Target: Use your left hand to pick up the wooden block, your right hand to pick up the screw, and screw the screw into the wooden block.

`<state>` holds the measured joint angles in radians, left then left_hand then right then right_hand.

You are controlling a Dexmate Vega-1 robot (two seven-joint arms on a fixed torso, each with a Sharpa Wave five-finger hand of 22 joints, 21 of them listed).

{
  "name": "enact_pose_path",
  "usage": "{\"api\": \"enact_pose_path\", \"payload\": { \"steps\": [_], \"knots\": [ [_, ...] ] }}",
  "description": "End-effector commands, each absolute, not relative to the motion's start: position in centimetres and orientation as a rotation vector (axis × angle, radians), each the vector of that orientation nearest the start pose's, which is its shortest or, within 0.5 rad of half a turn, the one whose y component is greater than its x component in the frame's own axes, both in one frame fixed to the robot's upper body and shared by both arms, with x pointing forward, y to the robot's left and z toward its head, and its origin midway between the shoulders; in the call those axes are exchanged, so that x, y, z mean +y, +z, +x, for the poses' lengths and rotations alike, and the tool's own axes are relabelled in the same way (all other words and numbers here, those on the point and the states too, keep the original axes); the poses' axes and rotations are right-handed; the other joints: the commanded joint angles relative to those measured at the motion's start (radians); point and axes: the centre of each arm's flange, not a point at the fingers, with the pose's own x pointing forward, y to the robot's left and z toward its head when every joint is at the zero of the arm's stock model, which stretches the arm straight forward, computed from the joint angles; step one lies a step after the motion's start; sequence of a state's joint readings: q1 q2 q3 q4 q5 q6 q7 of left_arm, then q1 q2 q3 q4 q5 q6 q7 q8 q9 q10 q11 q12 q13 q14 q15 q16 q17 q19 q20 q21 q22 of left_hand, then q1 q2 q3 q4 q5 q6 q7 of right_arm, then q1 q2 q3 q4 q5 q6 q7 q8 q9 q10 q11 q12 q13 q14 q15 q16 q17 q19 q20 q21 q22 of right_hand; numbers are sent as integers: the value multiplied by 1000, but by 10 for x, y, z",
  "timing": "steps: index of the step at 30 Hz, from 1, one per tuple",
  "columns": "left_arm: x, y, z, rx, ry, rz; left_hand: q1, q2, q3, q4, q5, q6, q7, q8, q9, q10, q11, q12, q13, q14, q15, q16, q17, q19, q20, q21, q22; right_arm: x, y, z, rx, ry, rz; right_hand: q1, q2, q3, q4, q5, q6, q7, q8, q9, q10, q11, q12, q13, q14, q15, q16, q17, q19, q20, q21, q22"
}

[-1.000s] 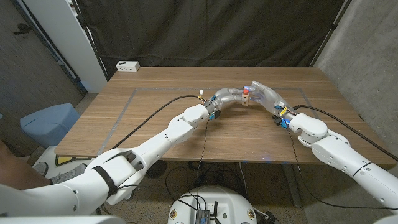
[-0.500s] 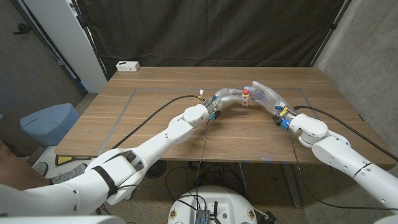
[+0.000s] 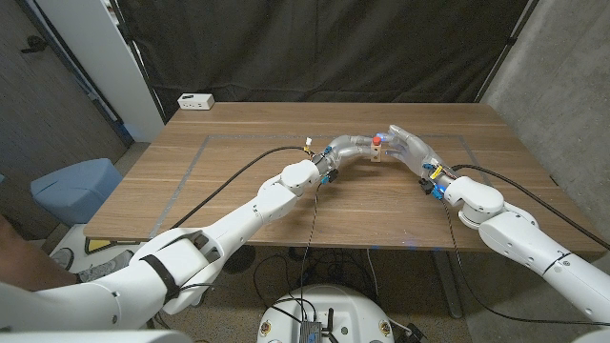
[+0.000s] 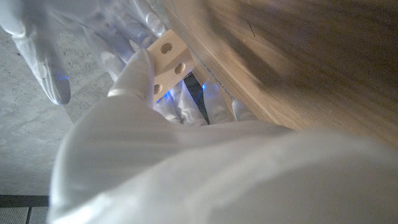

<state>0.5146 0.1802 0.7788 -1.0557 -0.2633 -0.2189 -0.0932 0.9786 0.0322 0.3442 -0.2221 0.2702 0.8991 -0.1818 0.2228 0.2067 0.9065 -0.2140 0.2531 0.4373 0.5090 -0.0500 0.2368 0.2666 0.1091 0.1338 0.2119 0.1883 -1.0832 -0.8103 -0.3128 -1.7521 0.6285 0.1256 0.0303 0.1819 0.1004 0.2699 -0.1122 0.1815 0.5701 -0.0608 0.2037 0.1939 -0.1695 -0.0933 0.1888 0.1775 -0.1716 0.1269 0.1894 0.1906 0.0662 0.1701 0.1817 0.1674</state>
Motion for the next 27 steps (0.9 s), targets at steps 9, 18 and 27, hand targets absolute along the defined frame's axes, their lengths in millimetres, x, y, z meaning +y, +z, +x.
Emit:
{"api": "enact_pose_path", "payload": {
  "steps": [9,18,27],
  "knots": [
    [10,-10,667,-568,-617,395,-78,95,70,66,4,35,29,5,2,11,1,42,149,6,-51,3,5,8,6,8,2,-286,-37,559,-530,338,-212,4,7,11,-2,7,36,-1,12,6,19,-10,11,1,-67,-10,12,0,17,4,14,3],
    [9,-12,666,-568,-619,390,-77,97,71,66,4,35,31,5,2,12,1,43,150,6,-48,4,5,9,5,8,2,-288,-40,554,-529,332,-211,8,9,15,-5,7,48,1,13,8,35,-11,12,1,-56,-11,15,-1,27,5,15,3],
    [9,-13,664,-569,-622,393,-78,95,71,66,4,37,31,6,2,10,2,42,150,8,-51,3,4,10,4,9,2,-288,-44,550,-524,328,-203,12,11,18,-7,8,68,6,18,8,54,-13,16,1,-46,-13,17,-2,37,6,16,3]
  ]
}}
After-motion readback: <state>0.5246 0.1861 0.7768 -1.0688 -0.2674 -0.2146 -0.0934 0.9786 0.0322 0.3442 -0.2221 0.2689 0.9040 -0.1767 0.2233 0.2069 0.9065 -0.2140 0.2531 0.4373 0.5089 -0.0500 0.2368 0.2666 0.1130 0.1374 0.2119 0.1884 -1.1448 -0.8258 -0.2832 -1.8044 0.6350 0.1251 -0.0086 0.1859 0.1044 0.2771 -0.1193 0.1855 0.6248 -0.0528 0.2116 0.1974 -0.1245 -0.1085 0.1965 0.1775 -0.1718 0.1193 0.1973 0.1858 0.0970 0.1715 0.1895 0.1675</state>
